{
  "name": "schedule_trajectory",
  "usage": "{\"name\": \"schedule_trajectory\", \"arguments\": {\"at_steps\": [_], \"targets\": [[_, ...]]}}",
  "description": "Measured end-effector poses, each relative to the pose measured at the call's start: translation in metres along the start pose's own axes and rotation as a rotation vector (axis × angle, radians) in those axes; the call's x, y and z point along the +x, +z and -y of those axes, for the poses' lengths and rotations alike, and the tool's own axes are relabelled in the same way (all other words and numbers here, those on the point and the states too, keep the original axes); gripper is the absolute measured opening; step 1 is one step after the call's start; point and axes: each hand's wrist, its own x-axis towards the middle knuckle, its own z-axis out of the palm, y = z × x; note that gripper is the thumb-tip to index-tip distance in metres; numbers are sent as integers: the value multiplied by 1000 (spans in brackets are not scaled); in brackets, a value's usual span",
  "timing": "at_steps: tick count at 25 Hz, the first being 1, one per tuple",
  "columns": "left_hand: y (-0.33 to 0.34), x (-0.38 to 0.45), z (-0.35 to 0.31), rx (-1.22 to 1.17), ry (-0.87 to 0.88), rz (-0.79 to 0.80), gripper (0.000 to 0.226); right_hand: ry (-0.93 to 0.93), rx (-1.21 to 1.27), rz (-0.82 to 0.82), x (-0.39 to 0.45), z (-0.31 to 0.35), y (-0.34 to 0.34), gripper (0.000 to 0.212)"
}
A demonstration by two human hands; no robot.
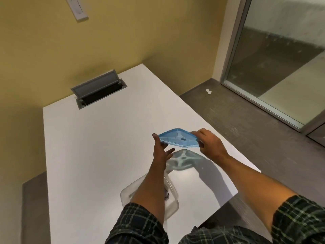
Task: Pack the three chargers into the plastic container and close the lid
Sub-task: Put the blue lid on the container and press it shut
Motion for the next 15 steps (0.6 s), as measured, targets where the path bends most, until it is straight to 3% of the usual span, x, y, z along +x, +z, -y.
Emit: {"name": "schedule_trajectory", "arguments": {"at_steps": [4,7,10,15], "targets": [[-51,-12,-25,-98,-35,-31,43,-389,-56,33,8,41,13,44],[-91,-26,-37,-221,-6,-37,15,-509,30,111,11,66,22,42],[-123,-46,-42,-355,25,73,25,-283,237,235,10,85,27,59],[-169,-73,-30,-345,-26,135,25,400,638,302,16,107,42,60]]}}
